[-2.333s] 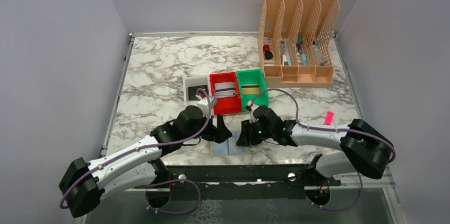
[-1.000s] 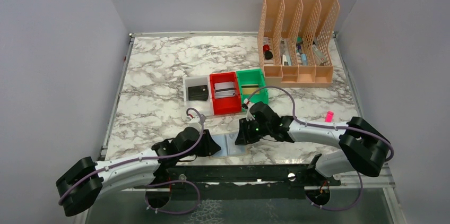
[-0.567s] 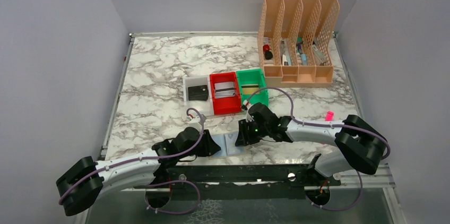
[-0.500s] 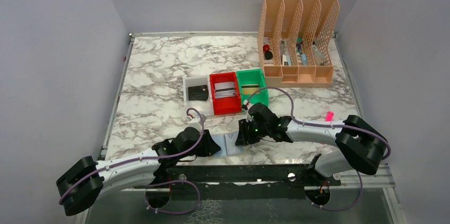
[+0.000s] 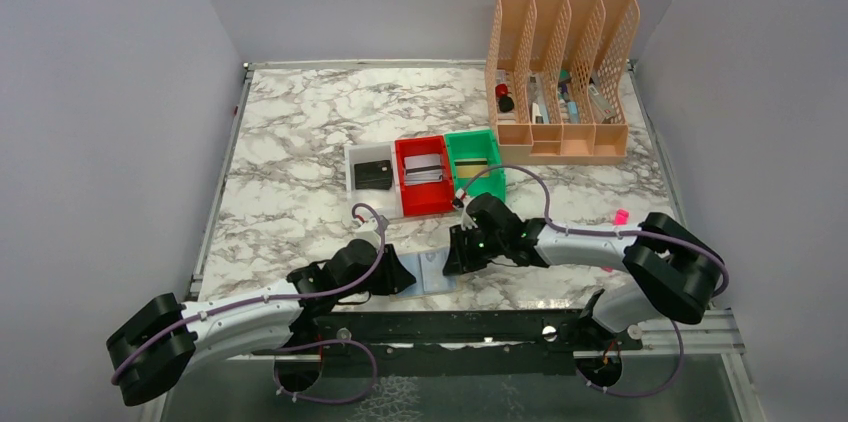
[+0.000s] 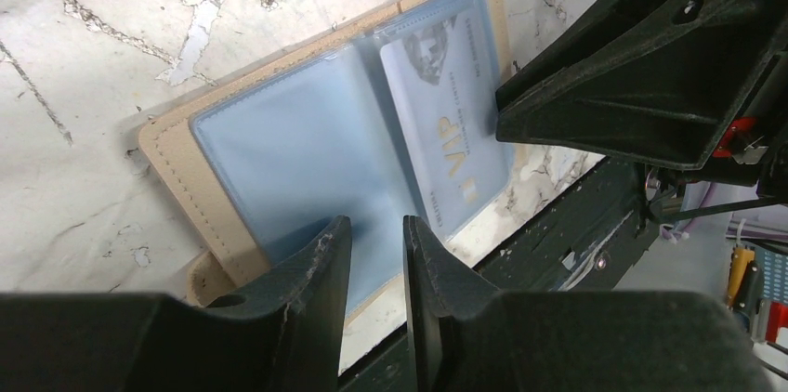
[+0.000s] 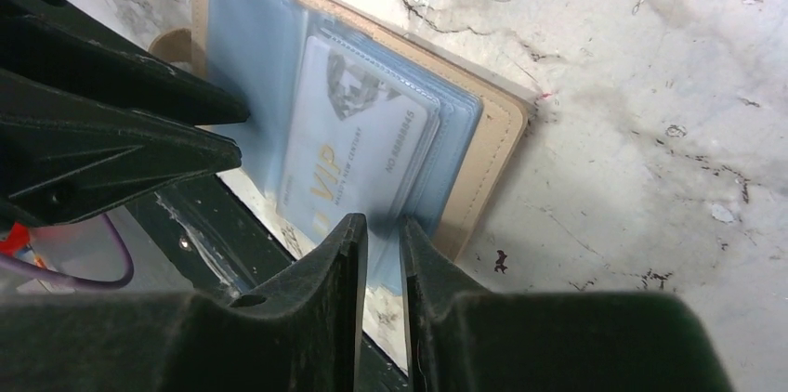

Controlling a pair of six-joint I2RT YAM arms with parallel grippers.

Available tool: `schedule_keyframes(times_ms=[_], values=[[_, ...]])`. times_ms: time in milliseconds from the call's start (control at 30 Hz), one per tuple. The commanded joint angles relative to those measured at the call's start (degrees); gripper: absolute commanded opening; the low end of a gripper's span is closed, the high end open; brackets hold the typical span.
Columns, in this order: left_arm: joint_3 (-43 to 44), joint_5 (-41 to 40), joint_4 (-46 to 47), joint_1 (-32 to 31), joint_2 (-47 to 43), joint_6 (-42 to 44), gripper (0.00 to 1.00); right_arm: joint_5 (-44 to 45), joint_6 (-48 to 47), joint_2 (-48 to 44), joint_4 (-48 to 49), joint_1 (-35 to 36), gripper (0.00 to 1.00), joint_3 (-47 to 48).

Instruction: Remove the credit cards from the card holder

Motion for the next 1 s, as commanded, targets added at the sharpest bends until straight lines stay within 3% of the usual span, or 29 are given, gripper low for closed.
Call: schedule_keyframes(times_ms=[0, 167, 500, 700, 967], values=[[0.2, -0.6, -0.4, -0.2, 0.6, 0.6, 0.31, -2.1, -1.8, -1.9, -0.3, 0.4, 0.24, 1.2], [0.3, -0.5, -0.3, -0.2, 0.9, 0.6, 0.31, -3.7, -1.7, -2.2, -0.5, 0.5, 0.27, 1.9], [0.5, -0.2, -0.2, -0.2, 0.8, 0.6, 0.31, 2.1, -0.9, -1.3, -3.7, 0.5, 0.35, 2.2], [0.5, 0.0, -0.2, -0.2, 0.6, 0.6, 0.30, -3.5, -0.6, 2.6, 0.9, 0.6, 0.34, 1.2], [0.5, 0.1, -0.1, -0.3, 0.6, 0.7, 0.29, -2.4, -1.5, 0.4, 0.0, 0.6, 0.29, 1.7]])
